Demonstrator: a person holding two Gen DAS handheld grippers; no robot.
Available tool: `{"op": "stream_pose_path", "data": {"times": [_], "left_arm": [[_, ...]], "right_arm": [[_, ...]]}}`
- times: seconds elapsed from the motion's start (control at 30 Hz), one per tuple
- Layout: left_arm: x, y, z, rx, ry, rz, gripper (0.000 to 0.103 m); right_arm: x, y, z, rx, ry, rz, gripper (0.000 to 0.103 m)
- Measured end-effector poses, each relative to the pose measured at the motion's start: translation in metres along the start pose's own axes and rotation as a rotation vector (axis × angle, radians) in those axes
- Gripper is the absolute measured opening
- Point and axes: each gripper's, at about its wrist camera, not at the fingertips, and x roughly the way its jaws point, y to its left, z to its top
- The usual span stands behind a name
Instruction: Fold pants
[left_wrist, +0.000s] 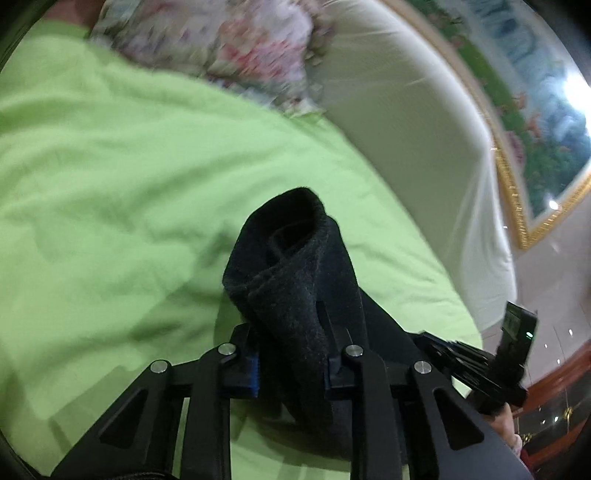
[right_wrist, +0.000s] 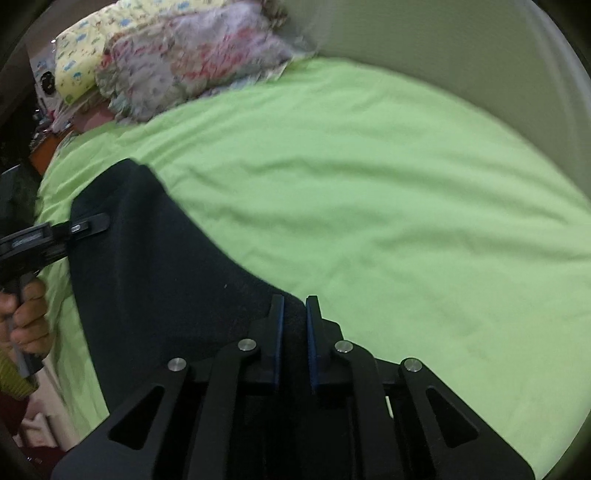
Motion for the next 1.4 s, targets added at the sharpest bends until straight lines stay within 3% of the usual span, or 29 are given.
{"op": "stream_pose_path", "data": {"times": [0.13, 0.2, 0.27, 0.37, 0.43, 0.5, 0.53, 0.6, 0.67, 0.73, 1.0, 1.13, 1.4], "left_arm": [[-0.027, -0.012, 0.001, 0.029, -0.051, -0.041, 0.020], [-0.029, -0.011, 0.003, 0.034, -0.047, -0.050, 0.020], [-0.019, -0.009, 0.002, 0.066, -0.033, 0.006, 0.020], [0.006, 0.001, 0.003, 0.093, 0.029, 0.122, 0.022], [0.005, 0.005, 0.004, 0.084, 0.040, 0.127, 0.034], [-0.006, 0.000, 0.005, 0.116, -0.004, 0.162, 0.044], [-0.014, -0.003, 0.006, 0.134, -0.030, 0.185, 0.055], [-0.029, -0.008, 0.006, 0.150, -0.080, 0.210, 0.058], [-0.038, -0.016, 0.007, 0.161, -0.088, 0.195, 0.058], [-0.041, -0.033, 0.003, 0.199, -0.081, 0.179, 0.058], [0.007, -0.123, -0.040, 0.394, 0.090, 0.066, 0.061], [0.038, -0.177, -0.074, 0.503, 0.185, -0.011, 0.067], [0.094, -0.265, -0.143, 0.732, 0.378, -0.114, 0.070]], "right_arm": [[0.004, 0.012, 0.004, -0.066, -0.051, -0.141, 0.009], [0.017, 0.014, 0.004, -0.066, -0.039, -0.162, 0.009], [0.035, 0.007, 0.002, -0.026, -0.009, -0.162, 0.009], [0.046, -0.013, -0.002, 0.092, 0.028, -0.250, 0.009], [0.026, -0.032, -0.010, 0.221, -0.009, -0.173, 0.010], [-0.006, -0.044, -0.022, 0.299, -0.077, -0.114, 0.010], [-0.022, -0.047, -0.028, 0.318, -0.105, -0.111, 0.013], [-0.051, -0.056, -0.045, 0.362, -0.154, -0.089, 0.018], [-0.073, -0.062, -0.064, 0.413, -0.182, -0.071, 0.042], [-0.095, -0.068, -0.087, 0.458, -0.212, -0.065, 0.050], [-0.166, -0.093, -0.195, 0.662, -0.253, -0.139, 0.050], [-0.202, -0.095, -0.245, 0.765, -0.297, -0.231, 0.050], [-0.222, -0.116, -0.301, 0.935, -0.295, -0.293, 0.050]]}}
